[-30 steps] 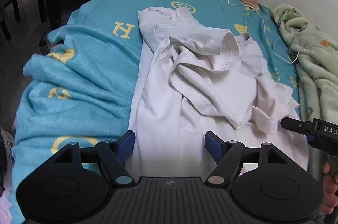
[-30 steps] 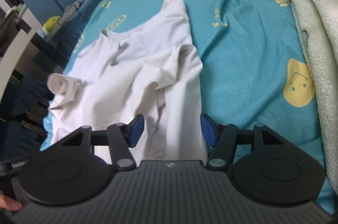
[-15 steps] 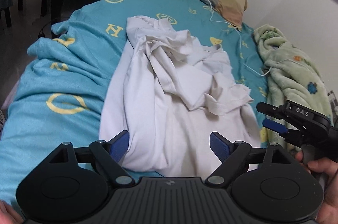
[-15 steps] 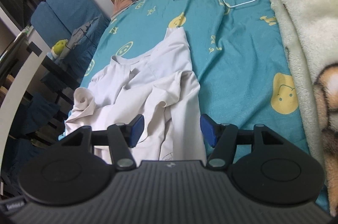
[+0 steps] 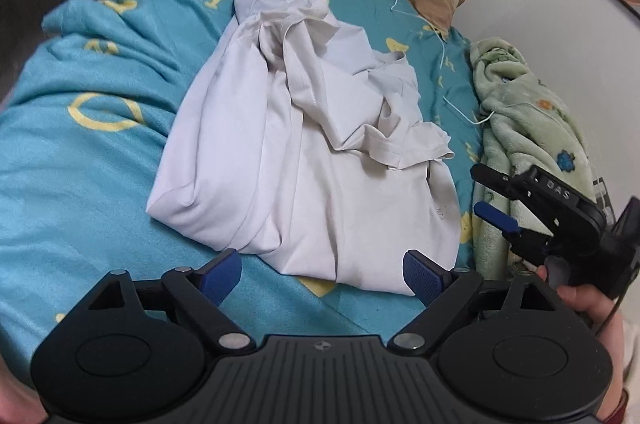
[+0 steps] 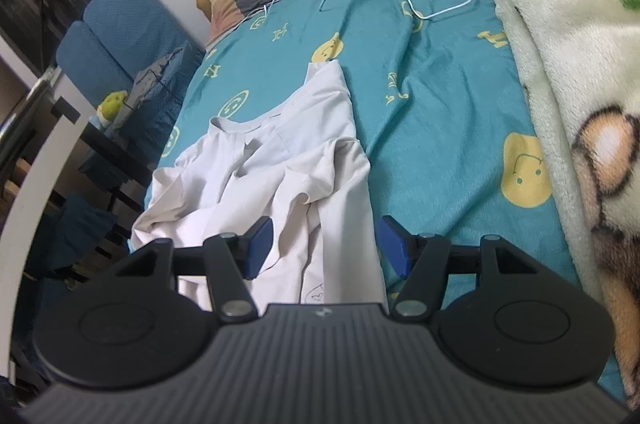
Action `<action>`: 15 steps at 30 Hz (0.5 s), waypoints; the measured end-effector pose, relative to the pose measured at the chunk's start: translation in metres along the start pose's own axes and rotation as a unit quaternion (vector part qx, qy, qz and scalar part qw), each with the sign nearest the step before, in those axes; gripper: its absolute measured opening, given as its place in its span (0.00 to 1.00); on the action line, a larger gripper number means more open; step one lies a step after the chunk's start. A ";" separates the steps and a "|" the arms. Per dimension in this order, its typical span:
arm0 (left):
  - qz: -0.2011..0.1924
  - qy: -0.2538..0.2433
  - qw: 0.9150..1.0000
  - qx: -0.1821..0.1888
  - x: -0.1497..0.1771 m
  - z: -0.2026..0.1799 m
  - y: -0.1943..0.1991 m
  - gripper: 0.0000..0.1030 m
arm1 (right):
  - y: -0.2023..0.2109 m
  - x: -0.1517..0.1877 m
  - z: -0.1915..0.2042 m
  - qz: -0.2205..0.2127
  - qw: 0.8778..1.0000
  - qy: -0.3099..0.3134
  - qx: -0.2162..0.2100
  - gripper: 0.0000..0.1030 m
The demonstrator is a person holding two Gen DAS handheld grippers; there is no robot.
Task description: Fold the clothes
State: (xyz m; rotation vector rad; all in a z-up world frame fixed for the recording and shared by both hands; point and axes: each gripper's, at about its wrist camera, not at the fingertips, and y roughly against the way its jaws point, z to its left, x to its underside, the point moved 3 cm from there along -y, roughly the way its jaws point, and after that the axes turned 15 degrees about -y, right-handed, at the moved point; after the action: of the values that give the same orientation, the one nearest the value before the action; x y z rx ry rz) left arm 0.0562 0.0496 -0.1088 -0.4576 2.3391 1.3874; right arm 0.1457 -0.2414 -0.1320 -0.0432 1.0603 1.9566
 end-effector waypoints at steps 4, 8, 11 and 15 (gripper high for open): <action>0.016 0.071 0.997 0.006 0.003 0.022 -0.014 0.87 | 0.003 -0.001 -0.005 0.002 1.000 -0.022 -0.007 0.60; 0.019 0.128 0.992 0.003 0.007 0.043 -0.022 0.87 | 0.003 -0.003 -0.008 0.004 0.999 -0.036 -0.015 0.60; 0.000 0.144 0.990 -0.003 0.001 0.051 -0.023 0.87 | 0.002 -0.003 -0.008 0.007 0.999 -0.040 -0.018 0.60; -0.034 0.164 0.986 0.008 -0.006 0.055 -0.019 0.86 | 0.003 -0.002 -0.011 0.017 0.998 -0.056 -0.028 0.60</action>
State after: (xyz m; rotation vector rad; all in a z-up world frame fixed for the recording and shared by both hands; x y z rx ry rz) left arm 0.0788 0.0902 -0.1451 -0.8072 2.5590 1.3446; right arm 0.1410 -0.2505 -0.1362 0.0530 0.9374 1.9949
